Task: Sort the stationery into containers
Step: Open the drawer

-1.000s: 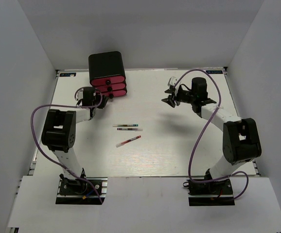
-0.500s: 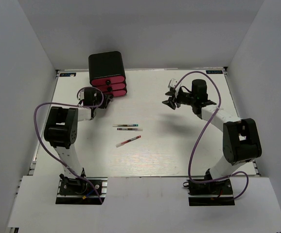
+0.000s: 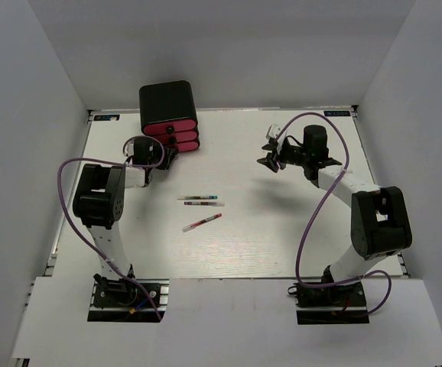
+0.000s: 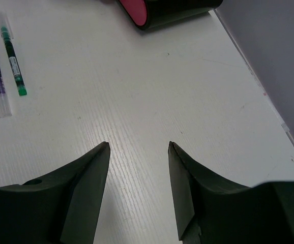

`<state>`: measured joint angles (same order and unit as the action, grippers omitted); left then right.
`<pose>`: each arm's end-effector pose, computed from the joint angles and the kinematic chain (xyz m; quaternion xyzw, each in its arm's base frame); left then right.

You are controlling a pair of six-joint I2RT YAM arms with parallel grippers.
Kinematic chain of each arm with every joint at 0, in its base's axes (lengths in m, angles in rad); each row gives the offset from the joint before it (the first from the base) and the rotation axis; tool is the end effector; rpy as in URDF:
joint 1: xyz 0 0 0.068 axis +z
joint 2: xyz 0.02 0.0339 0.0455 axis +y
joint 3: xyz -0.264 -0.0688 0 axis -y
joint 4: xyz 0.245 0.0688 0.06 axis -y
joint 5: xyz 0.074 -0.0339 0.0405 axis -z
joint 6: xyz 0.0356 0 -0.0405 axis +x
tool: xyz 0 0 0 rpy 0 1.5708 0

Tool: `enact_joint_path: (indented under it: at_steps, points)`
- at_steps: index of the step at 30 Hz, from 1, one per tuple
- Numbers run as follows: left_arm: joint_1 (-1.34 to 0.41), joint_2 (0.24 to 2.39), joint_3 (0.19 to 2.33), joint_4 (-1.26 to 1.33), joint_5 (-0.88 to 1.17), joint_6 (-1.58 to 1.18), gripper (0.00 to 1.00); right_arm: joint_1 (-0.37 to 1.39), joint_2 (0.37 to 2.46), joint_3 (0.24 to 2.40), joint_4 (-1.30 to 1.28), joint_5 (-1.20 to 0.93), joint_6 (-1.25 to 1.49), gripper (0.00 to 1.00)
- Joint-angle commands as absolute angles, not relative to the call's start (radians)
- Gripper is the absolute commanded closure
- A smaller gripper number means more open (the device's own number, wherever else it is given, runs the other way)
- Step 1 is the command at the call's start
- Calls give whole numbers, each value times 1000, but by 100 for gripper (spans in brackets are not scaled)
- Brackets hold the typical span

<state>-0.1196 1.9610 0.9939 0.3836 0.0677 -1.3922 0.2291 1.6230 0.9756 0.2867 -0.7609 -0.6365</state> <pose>0.3971 -0.0502 0.1297 -0.5101 0.7174 -0.3465 0.3242 0.3438 0.1054 0.2420 -0.5120 0.6047 0.1923 0.5790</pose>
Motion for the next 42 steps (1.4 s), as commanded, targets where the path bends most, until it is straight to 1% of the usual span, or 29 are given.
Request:
enact_joint_path:
  at_steps: [1, 8, 9, 10, 12, 13, 16, 25, 33, 34, 35, 36, 38, 39, 40, 42]
  points:
    - [-118, 1973, 1032, 402, 72, -1384, 53, 222, 1591, 973, 302, -765, -647, 45]
    - [-118, 2003, 1051, 402, 72, -1384, 54, 222, 1591, 963, 295, -769, -650, 45]
    - [-118, 2012, 1051, 402, 72, -1384, 56, 222, 1591, 960, 296, -770, -650, 45]
    - [-118, 2013, 1051, 402, 72, -1384, 61, 221, 1591, 960, 295, -769, -649, 45]
    - [-118, 2013, 1051, 402, 72, -1384, 67, 219, 1591, 960, 295, -770, -650, 45]
    - [-118, 2013, 1040, 402, 72, -1384, 74, 222, 1588, 960, 293, -772, -652, 45]
    - [-118, 1991, 1026, 402, 72, -1384, 81, 222, 1588, 959, 291, -773, -655, 45]
    - [-118, 1869, 865, 420, 81, -1364, 87, 225, 1586, 953, 296, -782, -653, 45]
    - [-118, 1730, 721, 430, 91, -1345, 88, 226, 1582, 943, 282, -793, -678, 46]
    - [-118, 1730, 710, 430, 91, -1345, 86, 225, 1582, 948, 272, -817, -684, 46]
    - [-118, 1730, 710, 430, 91, -1336, 77, 225, 1583, 953, 265, -830, -693, 44]
    - [-118, 1730, 710, 430, 103, -1336, 68, 229, 1585, 956, 243, -848, -722, 39]
    - [-118, 1721, 710, 430, 103, -1325, 50, 230, 1612, 989, 149, -940, -802, 36]
    - [-118, 1721, 721, 417, 103, -1313, 39, 238, 1620, 1023, 9, -965, -877, 34]
    - [-118, 1710, 730, 417, 112, -1304, 36, 241, 1641, 1064, -55, -1029, -914, 34]
    - [-118, 1684, 730, 381, 121, -1295, 32, 250, 1689, 1141, -185, -1063, -1035, 38]
